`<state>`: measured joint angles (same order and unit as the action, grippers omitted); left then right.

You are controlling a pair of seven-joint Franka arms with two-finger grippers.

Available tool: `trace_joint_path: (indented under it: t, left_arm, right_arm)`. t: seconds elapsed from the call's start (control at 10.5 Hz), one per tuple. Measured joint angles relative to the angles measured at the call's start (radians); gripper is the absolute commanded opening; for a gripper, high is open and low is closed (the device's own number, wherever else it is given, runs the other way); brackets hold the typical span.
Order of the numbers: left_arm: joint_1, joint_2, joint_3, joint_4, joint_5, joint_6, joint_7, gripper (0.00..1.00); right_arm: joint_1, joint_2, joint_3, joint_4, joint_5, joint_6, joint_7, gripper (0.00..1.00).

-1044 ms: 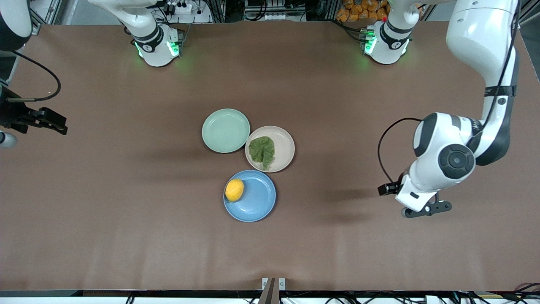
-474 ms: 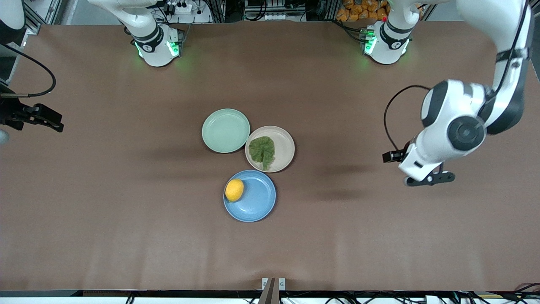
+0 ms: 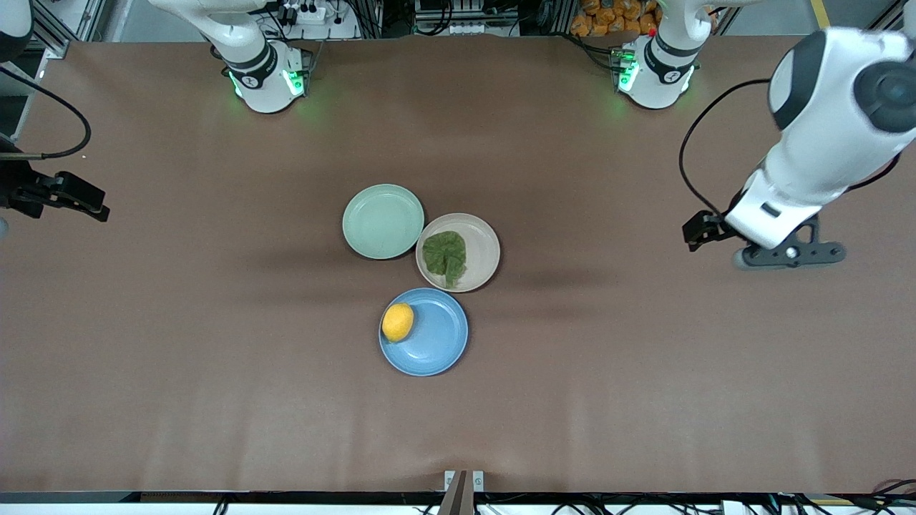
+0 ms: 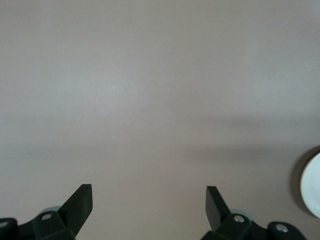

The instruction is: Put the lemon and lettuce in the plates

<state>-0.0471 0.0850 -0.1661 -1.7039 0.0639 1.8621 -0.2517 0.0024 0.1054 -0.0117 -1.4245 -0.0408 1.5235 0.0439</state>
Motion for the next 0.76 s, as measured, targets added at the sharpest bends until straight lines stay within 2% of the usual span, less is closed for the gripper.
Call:
trace_joint_path:
  t: [0.47,0.76]
  left_arm:
    - [0.000,-0.070,0.000,0.142,-0.056,-0.267,0.112,1.00]
    - [0.000,-0.076,0.006,0.196,-0.056,-0.340,0.154,1.00]
  right_arm:
    - [0.000,-0.002,0.000,0.002,0.003,-0.005,0.002,1.00]
    - [0.000,-0.003,0.000,0.002,0.008,-0.006,0.002,1.00]
